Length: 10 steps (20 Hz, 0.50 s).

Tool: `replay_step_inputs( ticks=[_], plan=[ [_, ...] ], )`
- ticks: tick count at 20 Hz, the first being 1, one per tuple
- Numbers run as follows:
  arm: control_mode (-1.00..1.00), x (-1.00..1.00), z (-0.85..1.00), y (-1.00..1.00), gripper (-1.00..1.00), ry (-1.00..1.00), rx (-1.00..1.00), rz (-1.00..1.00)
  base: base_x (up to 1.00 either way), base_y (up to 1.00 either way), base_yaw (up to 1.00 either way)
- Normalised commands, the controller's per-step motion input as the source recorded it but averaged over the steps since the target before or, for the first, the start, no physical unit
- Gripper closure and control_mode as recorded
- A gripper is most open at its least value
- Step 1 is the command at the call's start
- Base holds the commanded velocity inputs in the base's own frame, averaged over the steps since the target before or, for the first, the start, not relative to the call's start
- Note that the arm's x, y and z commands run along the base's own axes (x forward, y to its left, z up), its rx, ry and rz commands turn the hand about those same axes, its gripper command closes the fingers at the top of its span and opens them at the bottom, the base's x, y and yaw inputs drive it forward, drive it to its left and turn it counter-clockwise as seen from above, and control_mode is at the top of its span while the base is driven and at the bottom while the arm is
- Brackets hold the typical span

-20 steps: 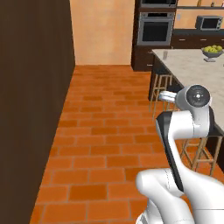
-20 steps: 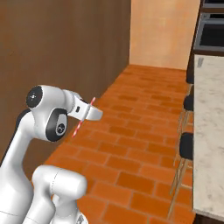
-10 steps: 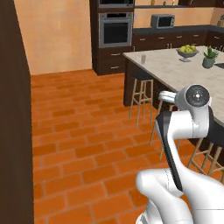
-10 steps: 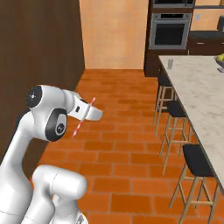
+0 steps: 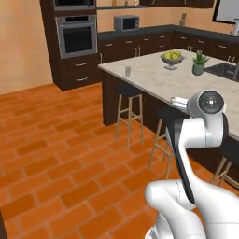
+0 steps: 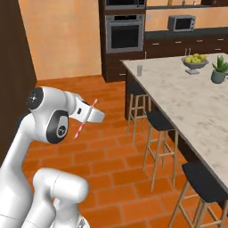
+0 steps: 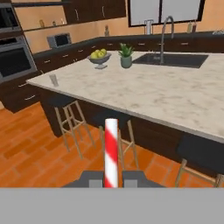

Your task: Take a straw from the drawer in front and place it inside the glass cup on the dining counter.

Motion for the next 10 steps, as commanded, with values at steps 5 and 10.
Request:
replay_step_inputs(
  ticks=[5, 10],
  plan=[
    [1.00, 0.00, 0.00, 0.00, 1.00, 0.00, 0.00, 0.00, 0.92, 0.82, -0.49],
    [1.00, 0.00, 0.00, 0.00, 1.00, 0.00, 0.00, 0.00, 0.86, 0.92, -0.49]
  ],
)
